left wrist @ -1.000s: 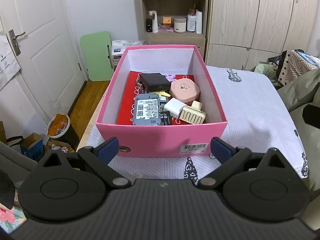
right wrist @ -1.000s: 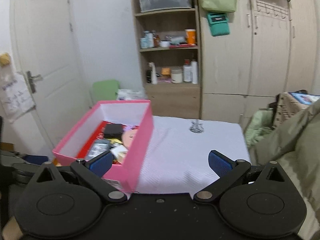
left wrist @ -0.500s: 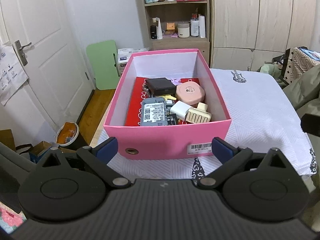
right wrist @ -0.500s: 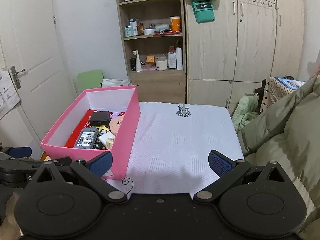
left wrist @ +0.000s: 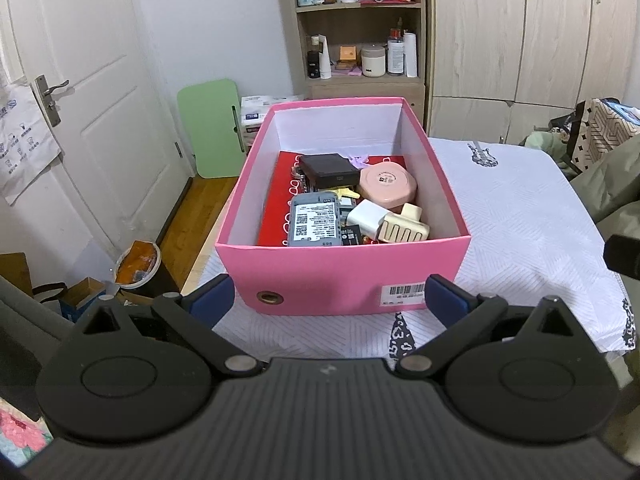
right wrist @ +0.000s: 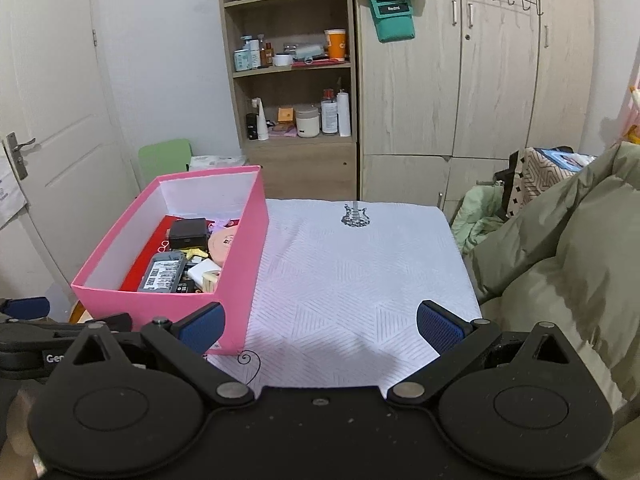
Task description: Organize rigid objects
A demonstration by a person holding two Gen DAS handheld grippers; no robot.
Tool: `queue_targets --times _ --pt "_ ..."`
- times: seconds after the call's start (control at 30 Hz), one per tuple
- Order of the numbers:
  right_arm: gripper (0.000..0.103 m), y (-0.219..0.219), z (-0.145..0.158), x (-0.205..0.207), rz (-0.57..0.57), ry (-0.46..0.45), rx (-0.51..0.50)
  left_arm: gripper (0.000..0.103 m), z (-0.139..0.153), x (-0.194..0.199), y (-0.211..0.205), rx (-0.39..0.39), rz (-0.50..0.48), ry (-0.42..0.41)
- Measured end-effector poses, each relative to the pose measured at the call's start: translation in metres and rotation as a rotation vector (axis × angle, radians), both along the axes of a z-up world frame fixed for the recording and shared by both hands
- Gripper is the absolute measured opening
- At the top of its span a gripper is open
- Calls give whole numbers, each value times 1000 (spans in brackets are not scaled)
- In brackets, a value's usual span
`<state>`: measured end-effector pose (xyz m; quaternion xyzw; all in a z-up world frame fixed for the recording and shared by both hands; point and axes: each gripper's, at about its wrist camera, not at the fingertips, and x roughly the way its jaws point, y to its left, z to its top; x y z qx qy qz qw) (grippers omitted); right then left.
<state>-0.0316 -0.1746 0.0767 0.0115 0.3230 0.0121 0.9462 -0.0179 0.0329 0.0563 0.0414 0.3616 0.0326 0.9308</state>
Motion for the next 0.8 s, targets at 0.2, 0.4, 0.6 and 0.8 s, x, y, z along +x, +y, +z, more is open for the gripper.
queue_targets --times 0.2,0.4,0.6,0.8 --pt "103 -1 -1 -2 -4 2 0 103 -1 -3 1 -6 -1 0" --pt "103 -2 -1 -2 -11 6 -1 103 0 -5 1 -7 -12 -14" --pt "103 -1 -2 -5 -18 2 -12 103 1 -8 1 -2 -12 -24" --pt "103 -3 -4 -3 -23 9 -6 103 2 -9 1 -3 -12 -22"
